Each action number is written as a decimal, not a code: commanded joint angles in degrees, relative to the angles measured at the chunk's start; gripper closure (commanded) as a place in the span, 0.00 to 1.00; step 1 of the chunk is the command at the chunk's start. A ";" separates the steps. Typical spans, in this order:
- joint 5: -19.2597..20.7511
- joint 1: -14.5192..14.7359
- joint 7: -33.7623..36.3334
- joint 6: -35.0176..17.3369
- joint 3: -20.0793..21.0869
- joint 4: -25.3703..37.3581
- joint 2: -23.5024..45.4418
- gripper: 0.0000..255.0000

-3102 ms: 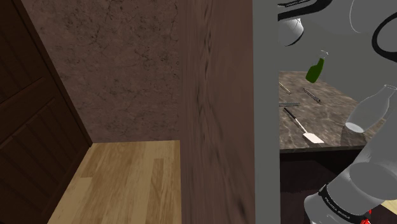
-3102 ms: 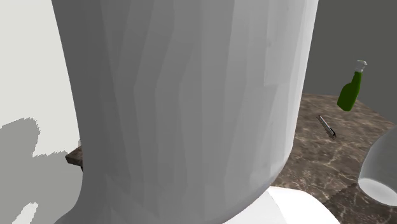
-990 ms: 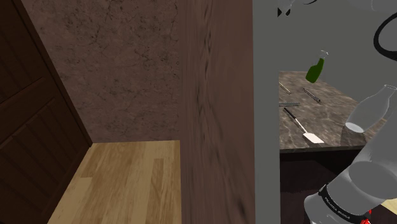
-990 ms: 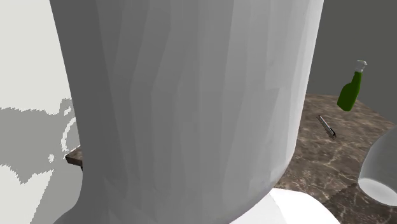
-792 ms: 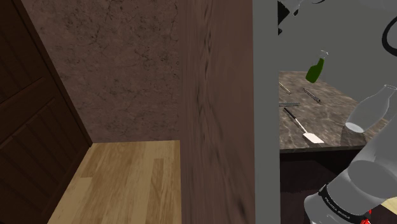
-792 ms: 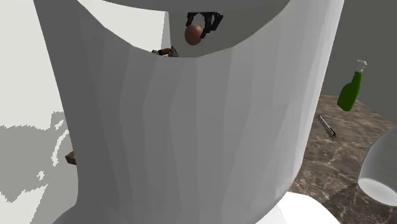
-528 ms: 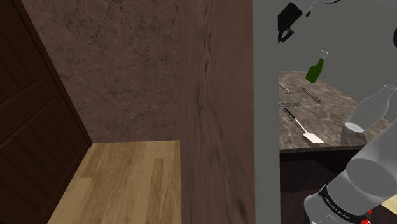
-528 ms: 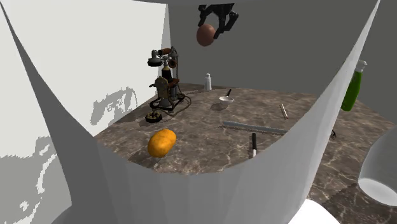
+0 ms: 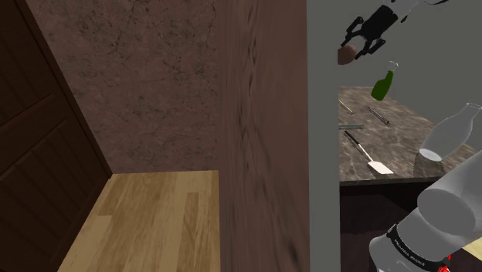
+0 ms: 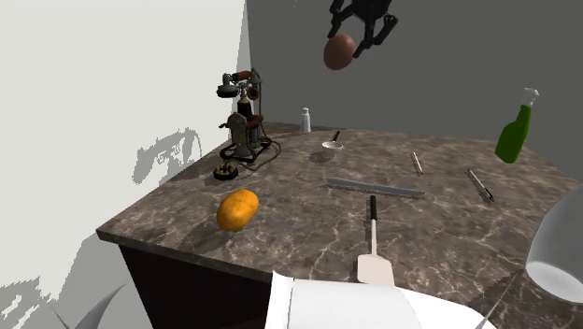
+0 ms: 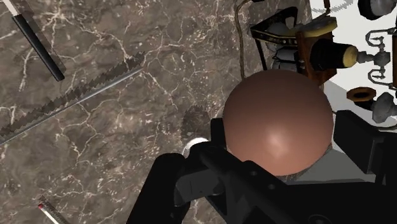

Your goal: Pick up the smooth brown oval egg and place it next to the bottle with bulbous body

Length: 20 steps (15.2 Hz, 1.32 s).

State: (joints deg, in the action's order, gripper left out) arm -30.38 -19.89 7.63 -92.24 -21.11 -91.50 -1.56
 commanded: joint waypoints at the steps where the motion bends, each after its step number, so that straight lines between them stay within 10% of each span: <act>1: 0.18 -1.45 -2.47 1.82 -1.54 -0.27 -0.62 1.00; 20: -4.28 -18.73 -26.98 22.58 -16.59 15.70 11.72 1.00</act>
State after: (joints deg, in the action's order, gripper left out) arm -33.94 -37.24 -17.78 -71.12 -36.95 -77.51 8.64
